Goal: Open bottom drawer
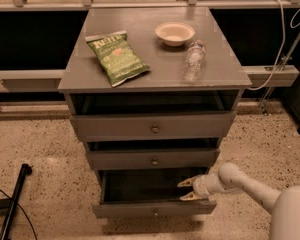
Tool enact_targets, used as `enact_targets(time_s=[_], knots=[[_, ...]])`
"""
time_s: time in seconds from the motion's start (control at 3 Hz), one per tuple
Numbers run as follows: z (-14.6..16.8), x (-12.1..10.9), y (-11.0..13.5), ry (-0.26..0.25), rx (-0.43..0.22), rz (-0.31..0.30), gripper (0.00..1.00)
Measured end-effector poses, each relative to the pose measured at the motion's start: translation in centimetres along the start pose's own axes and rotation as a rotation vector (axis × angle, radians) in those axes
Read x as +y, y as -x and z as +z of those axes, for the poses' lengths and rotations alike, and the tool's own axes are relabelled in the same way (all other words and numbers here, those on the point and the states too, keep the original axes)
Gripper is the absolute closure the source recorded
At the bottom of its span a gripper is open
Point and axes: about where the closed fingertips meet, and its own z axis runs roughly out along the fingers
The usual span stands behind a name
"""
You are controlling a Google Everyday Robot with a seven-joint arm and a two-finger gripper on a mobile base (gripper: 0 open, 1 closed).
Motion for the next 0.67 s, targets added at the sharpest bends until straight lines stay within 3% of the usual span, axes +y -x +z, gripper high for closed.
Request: enact_targets(time_s=[0.33,0.67], knots=[[-0.04,-0.41,-0.21,-0.003,0.003,0.001,0.81],[0.2,-0.53,-0.4,-0.005,0.011,0.013,1.0]])
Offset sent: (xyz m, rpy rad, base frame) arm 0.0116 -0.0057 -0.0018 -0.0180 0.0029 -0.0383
